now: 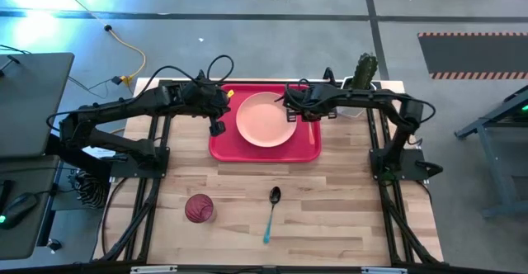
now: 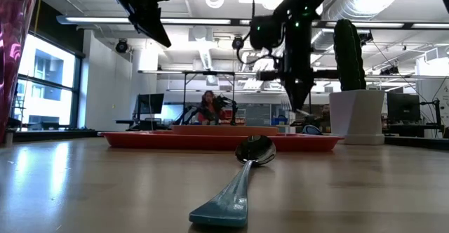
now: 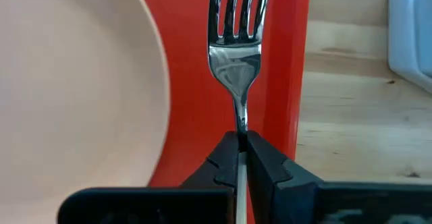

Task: Pick and place plate/cup/fork/spoon on tray
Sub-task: Put the orange fork on the red serving tray to the right of the light orange plate

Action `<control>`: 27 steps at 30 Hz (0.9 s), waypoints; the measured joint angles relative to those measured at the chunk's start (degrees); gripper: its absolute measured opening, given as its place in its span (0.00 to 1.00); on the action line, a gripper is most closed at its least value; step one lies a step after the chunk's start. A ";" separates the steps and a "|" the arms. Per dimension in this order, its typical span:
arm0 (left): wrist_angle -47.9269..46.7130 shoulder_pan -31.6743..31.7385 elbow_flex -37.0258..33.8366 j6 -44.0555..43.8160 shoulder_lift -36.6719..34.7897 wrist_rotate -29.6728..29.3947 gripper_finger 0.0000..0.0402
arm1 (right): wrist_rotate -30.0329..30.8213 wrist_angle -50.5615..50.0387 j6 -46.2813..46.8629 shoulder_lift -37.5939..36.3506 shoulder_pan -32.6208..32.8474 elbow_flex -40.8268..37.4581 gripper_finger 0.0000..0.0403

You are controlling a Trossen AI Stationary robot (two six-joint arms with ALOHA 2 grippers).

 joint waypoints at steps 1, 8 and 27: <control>-0.01 0.00 0.00 0.00 0.00 0.00 0.00 | -0.43 -0.02 -0.14 0.75 -0.33 0.00 0.00; -0.01 0.00 0.00 0.00 0.00 -0.02 0.00 | -1.59 0.24 -1.67 5.40 -2.21 -0.02 0.00; -0.03 0.00 0.00 0.00 0.00 -0.04 0.00 | -4.56 5.50 -2.76 9.40 -4.93 -2.86 0.00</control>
